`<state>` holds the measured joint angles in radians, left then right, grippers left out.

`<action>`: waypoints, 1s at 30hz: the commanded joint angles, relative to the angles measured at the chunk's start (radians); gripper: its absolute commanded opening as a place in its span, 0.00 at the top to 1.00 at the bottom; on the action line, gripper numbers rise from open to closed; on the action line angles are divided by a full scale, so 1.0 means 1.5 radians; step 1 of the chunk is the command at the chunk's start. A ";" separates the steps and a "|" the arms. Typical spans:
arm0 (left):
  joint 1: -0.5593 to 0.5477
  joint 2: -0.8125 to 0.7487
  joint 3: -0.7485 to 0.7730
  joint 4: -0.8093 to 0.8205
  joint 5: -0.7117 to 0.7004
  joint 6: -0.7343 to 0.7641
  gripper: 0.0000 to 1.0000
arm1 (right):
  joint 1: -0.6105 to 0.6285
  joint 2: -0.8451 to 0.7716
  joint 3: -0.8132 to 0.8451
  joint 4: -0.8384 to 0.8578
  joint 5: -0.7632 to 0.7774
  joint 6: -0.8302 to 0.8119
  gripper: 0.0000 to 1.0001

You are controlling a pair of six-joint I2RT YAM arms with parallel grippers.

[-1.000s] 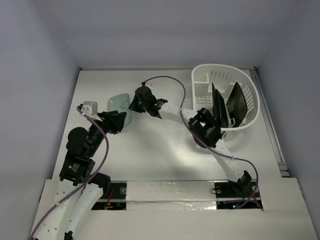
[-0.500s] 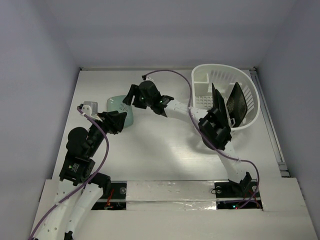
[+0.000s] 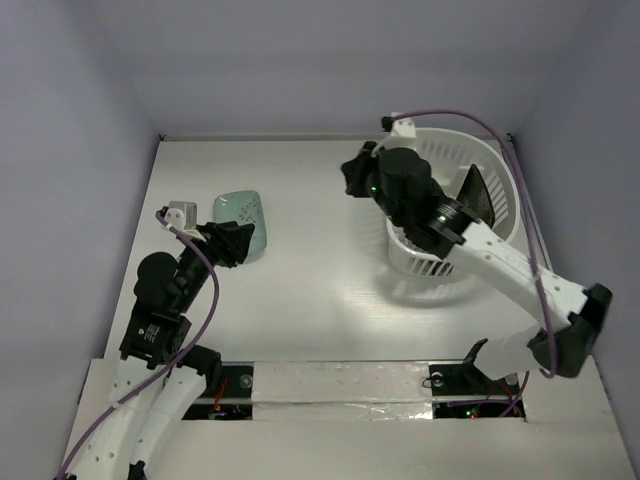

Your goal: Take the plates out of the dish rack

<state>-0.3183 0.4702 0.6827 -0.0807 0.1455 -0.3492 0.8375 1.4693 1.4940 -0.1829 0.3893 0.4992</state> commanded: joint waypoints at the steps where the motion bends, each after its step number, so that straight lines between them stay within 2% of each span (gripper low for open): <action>1: 0.005 0.004 0.014 0.021 0.004 -0.001 0.58 | -0.022 -0.079 -0.061 -0.157 0.186 -0.071 1.00; 6: 0.005 0.007 0.013 0.022 0.008 -0.001 0.58 | -0.082 -0.168 -0.119 -0.289 0.278 -0.058 1.00; 8: 0.005 0.009 0.013 0.022 0.008 -0.001 0.58 | -0.104 -0.184 -0.123 -0.327 0.289 -0.055 0.87; 9: 0.005 0.010 0.013 0.022 0.009 0.000 0.58 | -0.115 -0.184 -0.124 -0.337 0.289 -0.055 0.66; 10: 0.005 0.011 0.013 0.022 0.009 -0.001 0.58 | -0.132 -0.180 -0.124 -0.344 0.292 -0.056 0.57; 12: 0.005 0.012 0.013 0.022 0.008 0.000 0.58 | -0.140 -0.170 -0.125 -0.365 0.301 -0.057 0.48; 14: 0.005 0.012 0.013 0.021 0.005 -0.001 0.58 | -0.140 -0.157 -0.121 -0.391 0.312 -0.038 0.50; 19: 0.005 0.013 0.013 0.022 0.007 0.000 0.58 | -0.155 -0.188 -0.144 -0.399 0.327 -0.016 0.63; 23: 0.005 0.015 0.013 0.023 0.013 -0.001 0.58 | -0.174 -0.221 -0.181 -0.374 0.302 -0.029 0.63; 30: 0.005 0.015 0.012 0.023 0.014 -0.002 0.58 | -0.174 -0.210 -0.173 -0.329 0.214 -0.066 0.54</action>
<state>-0.3183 0.4885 0.6827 -0.0803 0.1535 -0.3492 0.5770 1.1538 1.2144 -0.7429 0.7620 0.4324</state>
